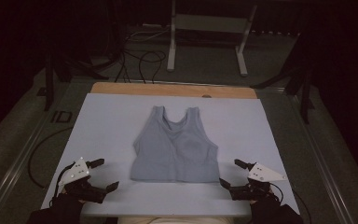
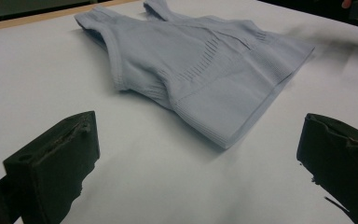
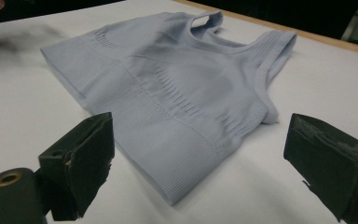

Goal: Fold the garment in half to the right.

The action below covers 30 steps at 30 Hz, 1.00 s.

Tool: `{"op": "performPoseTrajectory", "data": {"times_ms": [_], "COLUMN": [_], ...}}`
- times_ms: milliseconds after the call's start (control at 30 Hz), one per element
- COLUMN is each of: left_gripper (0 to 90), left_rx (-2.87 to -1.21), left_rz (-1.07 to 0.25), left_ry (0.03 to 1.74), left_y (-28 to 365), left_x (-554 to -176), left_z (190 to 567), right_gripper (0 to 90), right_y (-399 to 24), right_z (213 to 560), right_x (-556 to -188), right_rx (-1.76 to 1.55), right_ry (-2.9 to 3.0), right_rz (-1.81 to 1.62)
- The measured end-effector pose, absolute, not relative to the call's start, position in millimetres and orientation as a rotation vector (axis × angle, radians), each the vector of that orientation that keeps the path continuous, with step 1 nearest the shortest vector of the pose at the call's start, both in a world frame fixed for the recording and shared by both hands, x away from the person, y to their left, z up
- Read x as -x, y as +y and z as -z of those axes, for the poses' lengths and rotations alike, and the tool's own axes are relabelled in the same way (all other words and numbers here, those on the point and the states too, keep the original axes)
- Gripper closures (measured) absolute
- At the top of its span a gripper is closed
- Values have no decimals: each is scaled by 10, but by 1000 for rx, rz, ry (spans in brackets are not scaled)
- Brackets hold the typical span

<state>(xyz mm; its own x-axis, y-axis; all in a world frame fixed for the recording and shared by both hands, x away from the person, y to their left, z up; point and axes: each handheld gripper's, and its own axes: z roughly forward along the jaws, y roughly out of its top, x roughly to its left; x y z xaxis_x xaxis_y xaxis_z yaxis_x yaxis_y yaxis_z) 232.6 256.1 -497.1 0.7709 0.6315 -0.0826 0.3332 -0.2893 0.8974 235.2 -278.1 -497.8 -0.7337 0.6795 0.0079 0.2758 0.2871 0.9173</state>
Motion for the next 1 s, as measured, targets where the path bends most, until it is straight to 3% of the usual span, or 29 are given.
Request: {"op": "performPoseTrajectory", "data": {"times_ms": [567,1000], "left_gripper": [0,0], "left_rx": [-1909,-1922], "left_rz": [-358,-375], "left_ry": [733,689], "left_y": [2531,2471], "left_x": [-2330,-2317], "left_z": [4879,4541], "right_gripper": [86,86], "right_y": [-2749,-2611], "right_z": [4930,4487], "right_x": [-2349,-2472], "right_rx": [-874,-799], "right_ry": [2209,2178], "right_rz": [-1426,-1488]}}
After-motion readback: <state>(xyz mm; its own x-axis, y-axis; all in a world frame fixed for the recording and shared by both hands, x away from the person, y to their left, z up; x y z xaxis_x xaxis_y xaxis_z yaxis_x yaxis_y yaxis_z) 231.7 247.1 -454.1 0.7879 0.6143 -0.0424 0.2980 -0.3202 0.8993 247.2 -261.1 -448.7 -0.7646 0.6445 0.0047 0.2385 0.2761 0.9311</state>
